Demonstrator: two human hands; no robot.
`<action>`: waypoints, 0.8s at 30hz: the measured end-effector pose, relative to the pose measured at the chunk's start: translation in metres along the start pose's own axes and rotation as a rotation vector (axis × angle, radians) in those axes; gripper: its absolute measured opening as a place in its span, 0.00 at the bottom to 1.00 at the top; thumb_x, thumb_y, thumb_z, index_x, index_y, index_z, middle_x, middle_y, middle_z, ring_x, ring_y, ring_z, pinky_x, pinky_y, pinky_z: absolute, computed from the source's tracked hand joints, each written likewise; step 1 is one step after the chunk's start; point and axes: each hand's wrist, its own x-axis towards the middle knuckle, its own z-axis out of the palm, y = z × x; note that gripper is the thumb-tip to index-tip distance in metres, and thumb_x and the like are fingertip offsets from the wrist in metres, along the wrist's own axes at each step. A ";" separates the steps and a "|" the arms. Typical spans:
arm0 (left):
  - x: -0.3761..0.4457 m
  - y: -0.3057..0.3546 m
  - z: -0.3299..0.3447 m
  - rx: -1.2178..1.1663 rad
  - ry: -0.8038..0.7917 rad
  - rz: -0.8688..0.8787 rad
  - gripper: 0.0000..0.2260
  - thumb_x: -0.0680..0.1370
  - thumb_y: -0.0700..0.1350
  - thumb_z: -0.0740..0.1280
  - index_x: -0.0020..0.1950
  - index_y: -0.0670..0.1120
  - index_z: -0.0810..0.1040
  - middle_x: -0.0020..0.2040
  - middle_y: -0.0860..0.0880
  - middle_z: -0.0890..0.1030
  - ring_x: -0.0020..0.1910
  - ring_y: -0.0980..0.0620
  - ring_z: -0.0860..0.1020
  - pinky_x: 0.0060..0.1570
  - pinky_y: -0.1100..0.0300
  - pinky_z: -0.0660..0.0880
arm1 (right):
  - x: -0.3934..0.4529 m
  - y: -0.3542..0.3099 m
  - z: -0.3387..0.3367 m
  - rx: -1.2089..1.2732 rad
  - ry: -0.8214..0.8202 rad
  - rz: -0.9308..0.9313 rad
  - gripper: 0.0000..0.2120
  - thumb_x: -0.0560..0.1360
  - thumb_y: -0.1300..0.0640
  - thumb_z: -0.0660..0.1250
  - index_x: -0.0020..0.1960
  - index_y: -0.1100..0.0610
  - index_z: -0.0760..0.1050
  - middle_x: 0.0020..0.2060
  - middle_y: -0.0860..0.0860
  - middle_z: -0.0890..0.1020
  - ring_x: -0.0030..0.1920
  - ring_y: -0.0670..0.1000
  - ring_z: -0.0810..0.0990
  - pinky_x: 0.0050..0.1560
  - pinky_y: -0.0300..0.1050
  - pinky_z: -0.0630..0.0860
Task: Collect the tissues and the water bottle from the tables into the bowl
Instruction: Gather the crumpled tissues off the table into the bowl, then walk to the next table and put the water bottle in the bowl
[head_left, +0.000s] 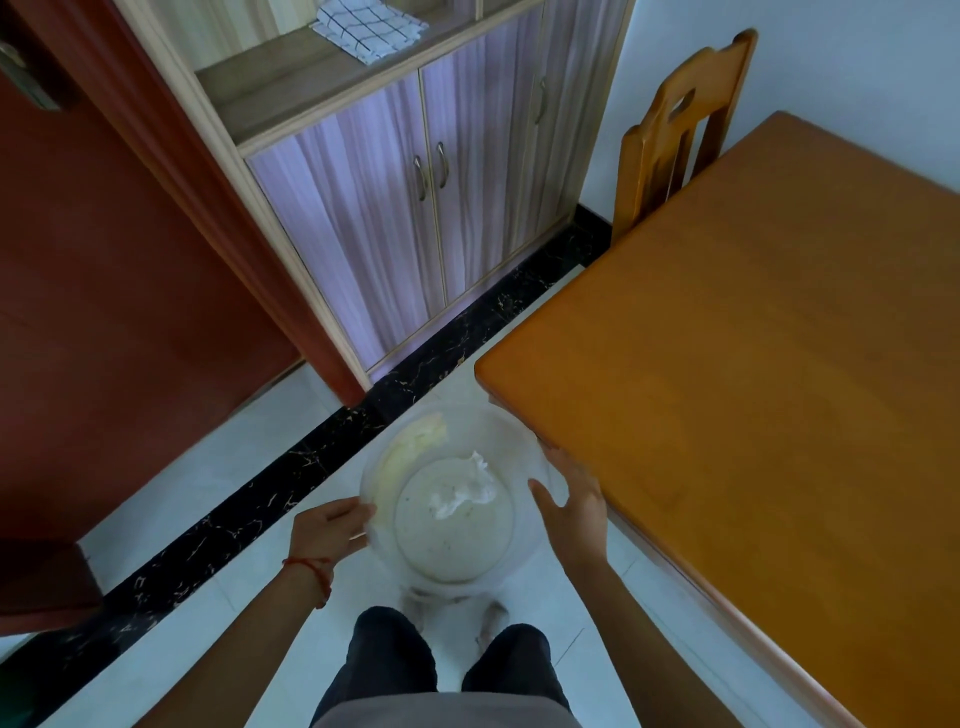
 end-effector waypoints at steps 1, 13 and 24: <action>0.000 0.001 0.000 0.008 -0.016 0.002 0.10 0.72 0.35 0.68 0.52 0.36 0.79 0.45 0.40 0.81 0.46 0.43 0.78 0.41 0.57 0.80 | -0.003 0.003 0.000 0.007 0.001 0.036 0.23 0.73 0.51 0.67 0.66 0.57 0.69 0.64 0.54 0.75 0.64 0.54 0.73 0.65 0.52 0.71; 0.036 0.034 -0.004 0.211 -0.294 -0.003 0.10 0.73 0.34 0.66 0.54 0.32 0.76 0.40 0.44 0.79 0.38 0.48 0.76 0.34 0.60 0.79 | -0.061 -0.007 0.014 0.258 0.198 0.413 0.13 0.75 0.56 0.65 0.58 0.56 0.77 0.46 0.51 0.82 0.45 0.49 0.80 0.50 0.43 0.76; 0.039 0.061 -0.001 0.486 -0.580 0.079 0.03 0.73 0.33 0.66 0.41 0.38 0.78 0.42 0.42 0.77 0.39 0.47 0.76 0.35 0.64 0.80 | -0.142 -0.021 0.057 0.440 0.543 0.639 0.13 0.72 0.59 0.68 0.56 0.58 0.78 0.37 0.47 0.82 0.39 0.49 0.82 0.47 0.56 0.81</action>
